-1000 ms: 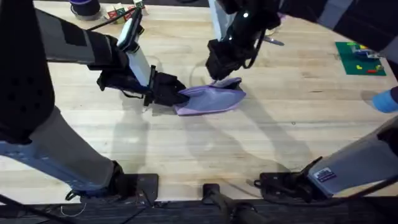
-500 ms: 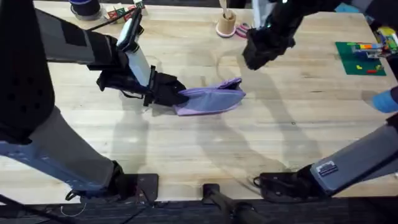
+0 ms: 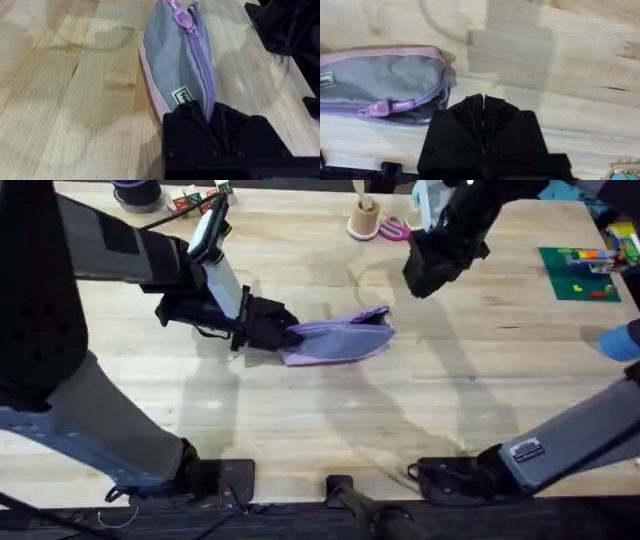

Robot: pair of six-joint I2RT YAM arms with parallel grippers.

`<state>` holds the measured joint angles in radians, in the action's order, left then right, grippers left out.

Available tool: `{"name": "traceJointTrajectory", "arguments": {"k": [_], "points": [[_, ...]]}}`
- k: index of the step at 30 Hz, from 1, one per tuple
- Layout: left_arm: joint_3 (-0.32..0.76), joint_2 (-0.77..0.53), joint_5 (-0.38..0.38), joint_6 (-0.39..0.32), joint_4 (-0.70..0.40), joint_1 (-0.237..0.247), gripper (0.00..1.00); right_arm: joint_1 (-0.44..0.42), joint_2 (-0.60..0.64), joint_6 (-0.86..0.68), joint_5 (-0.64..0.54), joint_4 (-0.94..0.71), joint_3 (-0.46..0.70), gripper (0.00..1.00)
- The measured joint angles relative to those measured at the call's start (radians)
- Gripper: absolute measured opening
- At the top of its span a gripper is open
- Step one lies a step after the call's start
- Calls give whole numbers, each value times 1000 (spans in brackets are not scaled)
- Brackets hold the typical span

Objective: Unzip the bag, pick up the pens from the table one at a time and place them inside, then zip the bag closed.

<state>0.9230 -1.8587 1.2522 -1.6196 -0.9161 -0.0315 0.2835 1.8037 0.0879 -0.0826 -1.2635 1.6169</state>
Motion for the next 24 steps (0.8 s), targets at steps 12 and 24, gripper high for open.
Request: {"name": "traceJointTrajectory", "arguments": {"k": [12, 24], "points": [[0, 0, 0, 0, 0, 0, 42, 99, -197, 21, 1, -5, 127, 510], [0, 0, 0, 0, 0, 0, 43, 180, -267, 57, 129, -10, 151, 996]]}}
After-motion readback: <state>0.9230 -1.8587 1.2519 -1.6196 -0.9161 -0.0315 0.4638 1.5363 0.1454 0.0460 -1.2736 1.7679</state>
